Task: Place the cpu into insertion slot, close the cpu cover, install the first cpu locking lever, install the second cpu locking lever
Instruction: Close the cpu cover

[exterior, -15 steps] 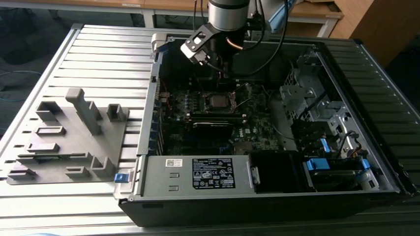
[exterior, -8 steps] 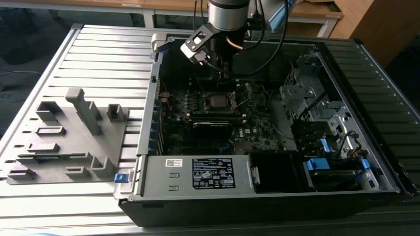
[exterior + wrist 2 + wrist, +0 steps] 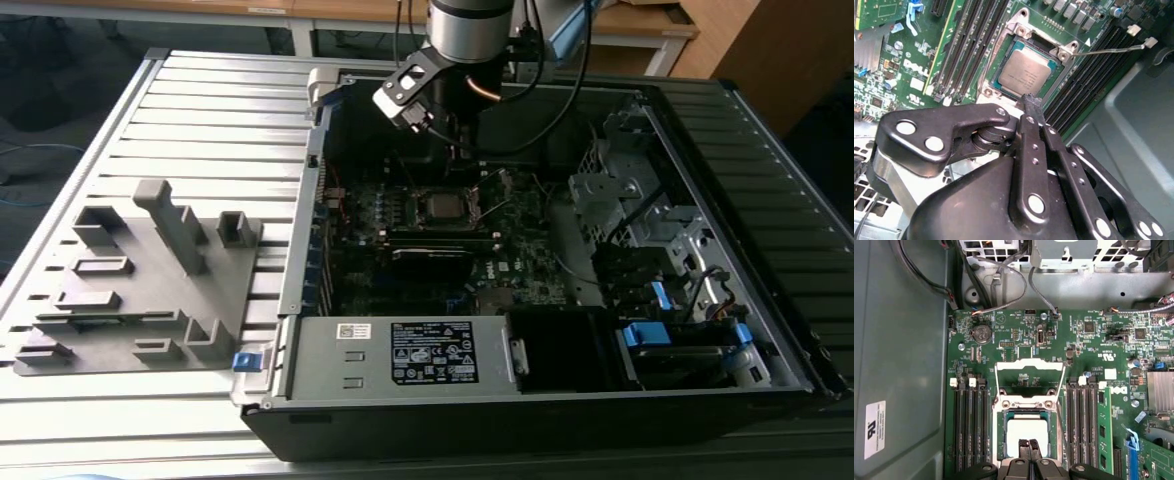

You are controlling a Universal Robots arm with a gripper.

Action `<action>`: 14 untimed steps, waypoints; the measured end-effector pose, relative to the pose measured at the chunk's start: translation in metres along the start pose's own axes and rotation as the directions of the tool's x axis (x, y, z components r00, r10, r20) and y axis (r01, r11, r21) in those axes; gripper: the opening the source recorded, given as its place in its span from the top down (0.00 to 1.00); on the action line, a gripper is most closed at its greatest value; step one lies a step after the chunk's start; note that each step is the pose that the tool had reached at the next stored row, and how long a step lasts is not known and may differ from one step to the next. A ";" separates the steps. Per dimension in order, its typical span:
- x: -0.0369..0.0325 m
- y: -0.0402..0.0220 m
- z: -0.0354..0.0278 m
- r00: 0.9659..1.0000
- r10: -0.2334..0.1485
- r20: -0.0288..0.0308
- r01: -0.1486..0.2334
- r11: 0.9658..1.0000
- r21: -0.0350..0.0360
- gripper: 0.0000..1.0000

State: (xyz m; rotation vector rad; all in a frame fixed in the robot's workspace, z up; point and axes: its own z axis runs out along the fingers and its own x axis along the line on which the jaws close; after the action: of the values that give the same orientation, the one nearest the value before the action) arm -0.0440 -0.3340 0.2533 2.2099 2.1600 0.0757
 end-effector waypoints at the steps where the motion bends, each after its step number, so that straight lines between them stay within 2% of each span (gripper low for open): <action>1: 0.0000 0.0002 0.0000 1.000 0.000 0.000 0.000 1.000 0.000 0.89; 4: 0.0000 0.0002 -0.0005 1.000 0.000 0.000 0.000 1.000 0.000 0.89; 8: 0.0000 0.0006 -0.0045 1.000 0.000 0.000 0.000 1.000 0.000 0.89; 14: 0.0000 0.0006 -0.0051 1.000 0.000 0.000 0.000 1.000 0.000 0.89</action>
State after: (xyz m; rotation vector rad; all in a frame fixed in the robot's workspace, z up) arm -0.0438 -0.3340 0.2585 2.2101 2.1601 0.0762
